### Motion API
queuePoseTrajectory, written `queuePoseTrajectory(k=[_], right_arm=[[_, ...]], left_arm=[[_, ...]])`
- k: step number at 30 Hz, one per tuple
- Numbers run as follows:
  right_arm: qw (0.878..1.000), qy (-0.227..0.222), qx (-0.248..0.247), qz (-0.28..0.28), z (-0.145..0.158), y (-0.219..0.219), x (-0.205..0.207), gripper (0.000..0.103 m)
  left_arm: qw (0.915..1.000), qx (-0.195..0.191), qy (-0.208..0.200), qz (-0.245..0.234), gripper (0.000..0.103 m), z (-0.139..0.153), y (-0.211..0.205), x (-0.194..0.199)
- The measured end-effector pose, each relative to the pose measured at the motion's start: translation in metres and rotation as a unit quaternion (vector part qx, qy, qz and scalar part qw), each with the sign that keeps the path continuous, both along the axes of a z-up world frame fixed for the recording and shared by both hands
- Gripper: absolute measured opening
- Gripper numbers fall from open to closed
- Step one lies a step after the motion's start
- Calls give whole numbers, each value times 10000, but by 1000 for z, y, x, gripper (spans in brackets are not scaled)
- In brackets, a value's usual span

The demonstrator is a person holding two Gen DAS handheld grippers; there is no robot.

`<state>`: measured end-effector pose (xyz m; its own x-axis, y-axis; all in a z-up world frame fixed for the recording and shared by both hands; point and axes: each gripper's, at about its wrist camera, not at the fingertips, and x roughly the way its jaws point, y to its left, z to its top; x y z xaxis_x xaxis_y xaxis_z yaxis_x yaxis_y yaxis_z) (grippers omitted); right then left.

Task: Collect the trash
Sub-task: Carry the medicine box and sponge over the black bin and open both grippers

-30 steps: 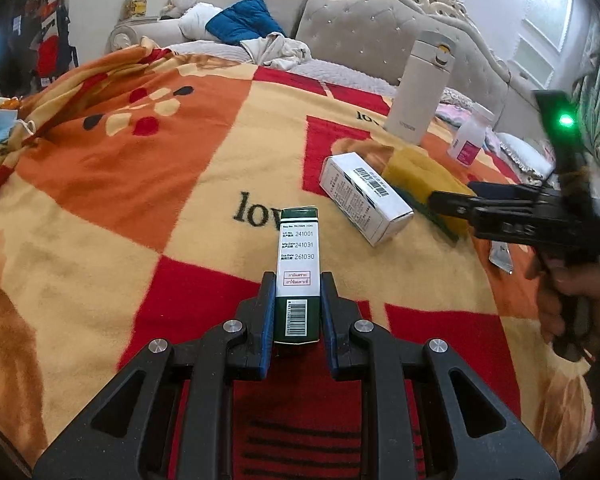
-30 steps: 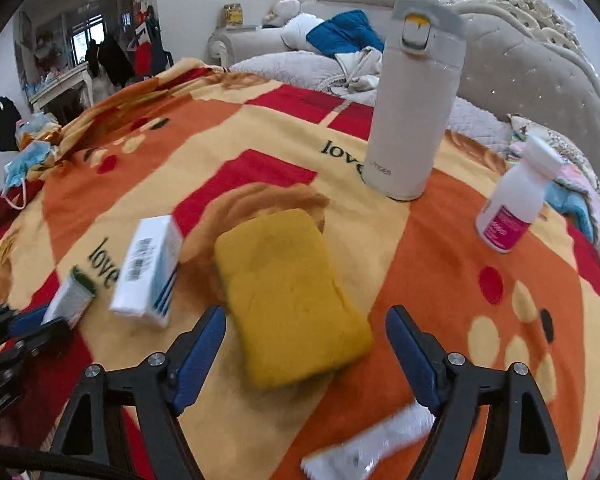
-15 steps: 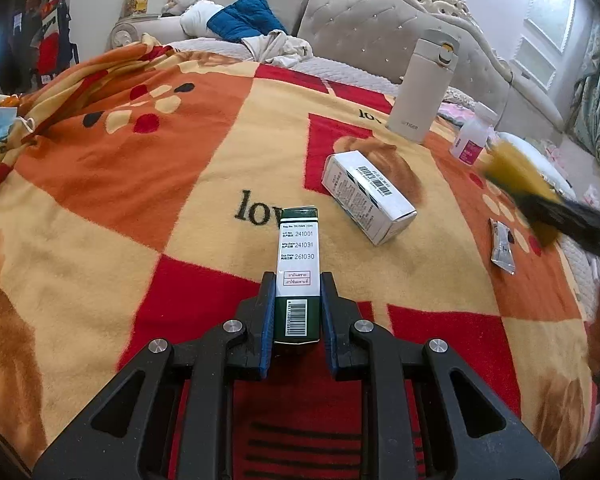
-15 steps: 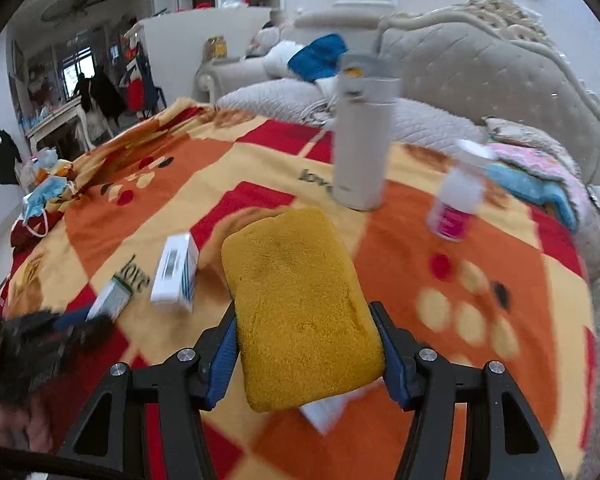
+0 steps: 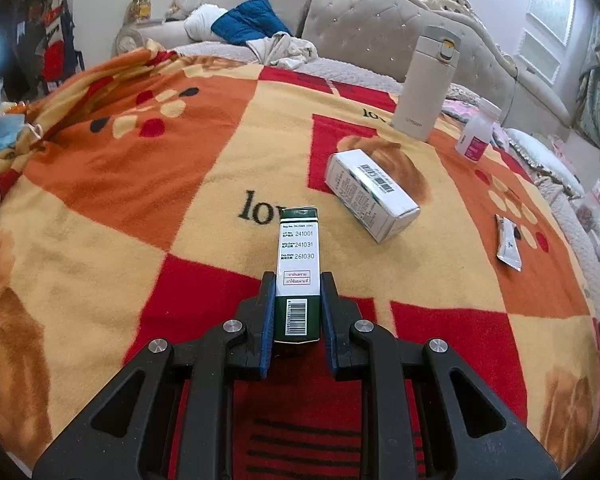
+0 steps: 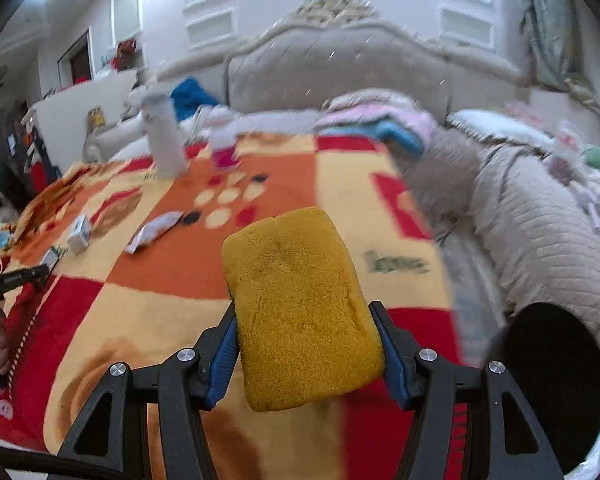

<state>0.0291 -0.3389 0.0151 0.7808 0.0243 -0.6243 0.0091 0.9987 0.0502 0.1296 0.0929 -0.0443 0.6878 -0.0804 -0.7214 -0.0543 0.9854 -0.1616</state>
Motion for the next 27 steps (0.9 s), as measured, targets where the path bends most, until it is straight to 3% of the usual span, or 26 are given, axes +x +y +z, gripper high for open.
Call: queuePoseTrajectory(k=[5, 17, 21, 27], right_arm=[[9996, -111, 96, -243, 8, -35, -22, 59], [9950, -267, 317, -911, 15, -97, -59, 60], [9919, -268, 370, -1184, 16, -117, -71, 60], [9825, -133, 431, -1807, 11, -163, -99, 61]], left_arm=[[9997, -136, -134, -132, 18, 18, -31, -18], [9903, -6, -310, -1354, 18, 46, -181, -41], [9833, -32, -264, -1799, 18, 46, -233, -46], [9640, -79, -305, -2640, 18, 52, -322, -62]])
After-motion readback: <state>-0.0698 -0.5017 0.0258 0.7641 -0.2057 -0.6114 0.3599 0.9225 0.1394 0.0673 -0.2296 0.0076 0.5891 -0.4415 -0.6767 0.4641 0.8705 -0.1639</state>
